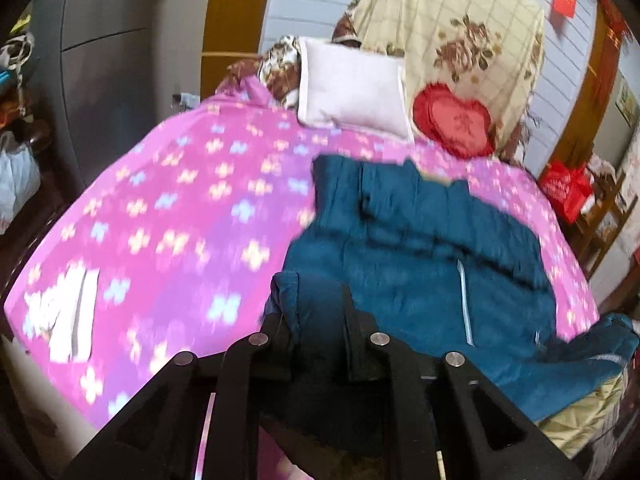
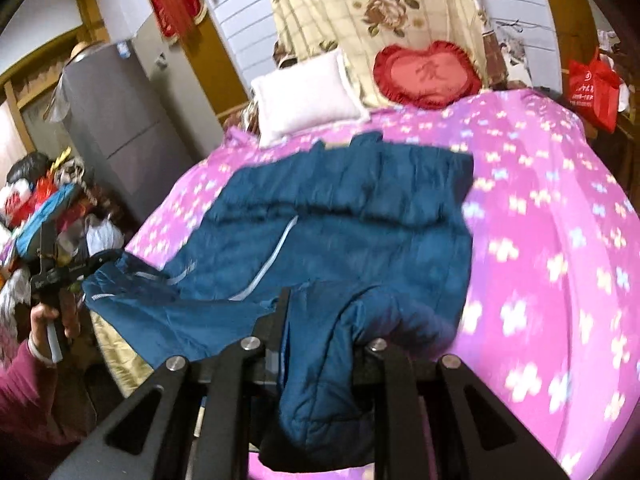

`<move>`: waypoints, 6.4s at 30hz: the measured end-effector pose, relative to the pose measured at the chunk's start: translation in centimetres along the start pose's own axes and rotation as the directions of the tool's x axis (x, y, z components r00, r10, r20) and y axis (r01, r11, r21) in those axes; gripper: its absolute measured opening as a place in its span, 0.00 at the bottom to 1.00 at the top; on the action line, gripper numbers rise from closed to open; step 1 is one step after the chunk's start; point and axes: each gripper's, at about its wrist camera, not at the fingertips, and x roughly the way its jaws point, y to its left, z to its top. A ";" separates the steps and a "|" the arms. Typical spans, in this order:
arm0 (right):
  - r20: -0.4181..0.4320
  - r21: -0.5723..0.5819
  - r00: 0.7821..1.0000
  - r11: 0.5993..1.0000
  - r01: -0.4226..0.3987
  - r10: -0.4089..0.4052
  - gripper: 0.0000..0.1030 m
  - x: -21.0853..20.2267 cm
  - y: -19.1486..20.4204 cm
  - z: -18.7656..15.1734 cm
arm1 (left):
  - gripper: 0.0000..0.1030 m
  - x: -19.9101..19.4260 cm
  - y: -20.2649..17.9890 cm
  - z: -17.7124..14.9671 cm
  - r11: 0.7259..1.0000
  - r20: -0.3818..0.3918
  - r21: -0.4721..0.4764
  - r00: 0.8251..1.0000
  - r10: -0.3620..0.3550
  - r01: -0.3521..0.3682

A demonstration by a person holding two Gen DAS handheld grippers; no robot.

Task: Fold large clothes

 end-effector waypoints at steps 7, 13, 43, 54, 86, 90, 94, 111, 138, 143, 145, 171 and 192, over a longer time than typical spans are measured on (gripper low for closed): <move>0.061 0.053 0.996 0.997 0.055 -0.058 0.18 3.5 -2.5 7.5 | 0.00 5.0 -2.9 7.2 0.999 0.054 -0.016 0.998 0.044 -0.043; 0.061 0.112 0.990 0.987 0.119 -0.126 0.18 8.7 -5.8 13.4 | 0.00 11.0 -5.2 12.6 0.994 0.083 -0.020 0.991 0.107 -0.106; 0.164 0.370 0.974 0.925 0.088 -0.159 0.92 22.3 -15.6 19.8 | 0.45 18.8 -7.8 13.6 0.997 0.075 0.077 0.997 -0.009 0.003; 0.070 -0.115 0.981 0.975 0.191 -0.184 0.91 25.8 -2.0 20.1 | 0.45 26.3 -11.6 10.7 0.981 -0.027 0.092 0.985 0.171 -0.168; -0.144 0.020 0.851 0.858 0.513 -0.505 0.97 35.0 -14.9 21.0 | 0.52 34.9 -7.6 15.0 0.958 -0.071 0.019 0.955 0.288 -0.287; -0.119 0.039 0.852 0.855 0.518 -0.511 0.98 35.5 -15.3 20.1 | 0.52 34.6 -8.1 14.5 0.948 -0.037 0.035 0.948 0.317 -0.316; -0.128 0.009 0.840 0.846 0.533 -0.528 0.97 34.8 -14.5 20.0 | 0.52 33.2 -8.1 14.1 0.944 -0.009 0.063 0.945 0.326 -0.325; -0.042 0.006 0.844 0.845 0.535 -0.534 0.96 26.9 -11.5 14.7 | 0.51 24.6 -6.2 9.8 0.959 0.044 0.113 0.965 0.257 -0.261; 0.023 0.090 0.856 0.854 0.513 -0.517 0.87 19.6 -10.3 11.8 | 0.52 22.5 -1.4 3.1 0.982 -0.005 -0.032 0.983 0.185 -0.185; 0.056 0.051 0.910 0.912 0.408 -0.410 0.87 19.6 -6.7 14.1 | 0.52 22.7 -1.0 3.3 0.985 -0.022 -0.062 0.986 0.162 -0.164; 0.022 -0.008 0.928 0.928 0.373 -0.372 0.87 22.0 -4.8 14.9 | 0.52 22.7 -0.9 3.3 0.986 -0.023 -0.060 0.987 0.157 -0.158; -0.008 0.093 0.892 0.888 0.451 -0.453 0.94 23.5 -10.6 13.2 | 0.55 23.2 -1.0 3.1 0.986 -0.014 -0.055 0.988 0.157 -0.157; -0.084 0.251 0.930 0.895 0.368 -0.359 1.00 21.1 -16.9 11.8 | 0.57 24.0 2.5 5.7 0.943 -0.049 -0.312 0.989 -0.142 0.120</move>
